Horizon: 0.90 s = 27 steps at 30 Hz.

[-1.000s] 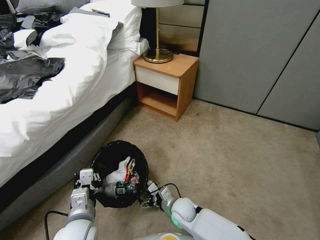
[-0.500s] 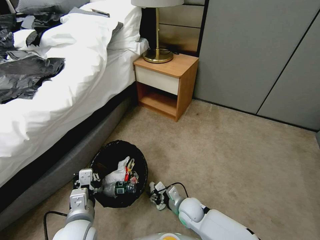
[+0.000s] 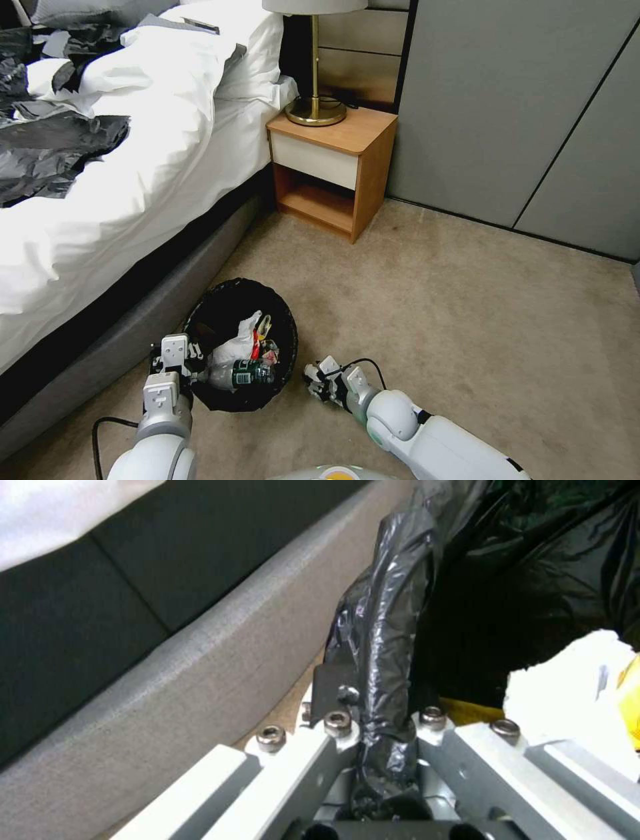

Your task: Pick up the trash bin, then pick up the garbage from the floor and place it into the trash bin.

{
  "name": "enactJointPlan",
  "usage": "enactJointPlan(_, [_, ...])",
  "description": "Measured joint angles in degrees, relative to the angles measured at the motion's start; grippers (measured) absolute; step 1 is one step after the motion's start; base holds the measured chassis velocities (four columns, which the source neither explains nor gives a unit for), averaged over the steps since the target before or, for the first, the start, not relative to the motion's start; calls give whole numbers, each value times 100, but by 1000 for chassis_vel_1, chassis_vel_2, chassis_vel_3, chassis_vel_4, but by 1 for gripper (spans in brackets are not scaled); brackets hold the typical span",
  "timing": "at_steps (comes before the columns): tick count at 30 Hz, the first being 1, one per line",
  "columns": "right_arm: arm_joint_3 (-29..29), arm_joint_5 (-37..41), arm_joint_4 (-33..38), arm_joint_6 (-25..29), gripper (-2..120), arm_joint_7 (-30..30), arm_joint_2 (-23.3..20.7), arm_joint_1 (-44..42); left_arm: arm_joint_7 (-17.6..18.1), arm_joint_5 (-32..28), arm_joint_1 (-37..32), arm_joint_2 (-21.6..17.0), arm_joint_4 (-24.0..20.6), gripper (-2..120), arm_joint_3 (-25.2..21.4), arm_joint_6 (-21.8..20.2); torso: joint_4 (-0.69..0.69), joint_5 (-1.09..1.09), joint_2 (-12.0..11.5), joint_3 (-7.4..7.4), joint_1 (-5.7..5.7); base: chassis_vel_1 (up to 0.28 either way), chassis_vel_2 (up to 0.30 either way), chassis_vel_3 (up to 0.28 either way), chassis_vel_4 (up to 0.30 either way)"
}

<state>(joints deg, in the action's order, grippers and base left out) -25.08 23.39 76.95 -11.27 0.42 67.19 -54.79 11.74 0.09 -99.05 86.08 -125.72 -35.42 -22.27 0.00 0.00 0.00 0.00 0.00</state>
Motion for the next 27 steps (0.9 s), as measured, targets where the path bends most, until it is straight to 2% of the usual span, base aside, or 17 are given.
enactJointPlan(2, [-22, -38, -73, 42, 78, -20, 45, -27, 0, -2, -4, -1, 0, 0, -1, 0, 0, 1, 0, 0, 0, 0, 0, 0, 0])
enactJointPlan(12, [-28, -176, -225, 126, 79, -89, -60, -120, 0, -21, -26, 0, -7, 0, -16, 2, 0, 0, 0, 0, 0, 0, 0, 0, 0])
enactJointPlan(15, [3, -229, -284, 192, 73, -114, -78, -133, 0, -24, -21, 0, -7, 0, -16, 4, 0, 0, 0, 0, 0, 0, 0, 0, 0])
enactJointPlan(17, [60, -286, -373, 258, 61, -144, -63, -147, 0, -25, -17, 0, -7, 0, -15, 7, 0, 0, 0, 0, 0, 0, 0, 0, 0])
enactJointPlan(18, [60, -286, -373, 258, 61, -144, -63, -147, 0, -25, -17, 0, -7, 0, -15, 7, 0, 0, 0, 0, 0, 0, 0, 0, 0])
enactJointPlan(21, [126, -343, -470, 337, 48, -172, -11, -158, 0, -34, -12, -8, -7, 0, -18, 7, 0, 1, 0, 0, 0, 0, 0, 0, 0])
enactJointPlan(27, [163, -360, -496, 386, 39, -188, -22, -163, 0, -42, -12, -12, -7, 0, -24, 7, 0, 0, 0, 0, 0, 0, 0, 0, 0])
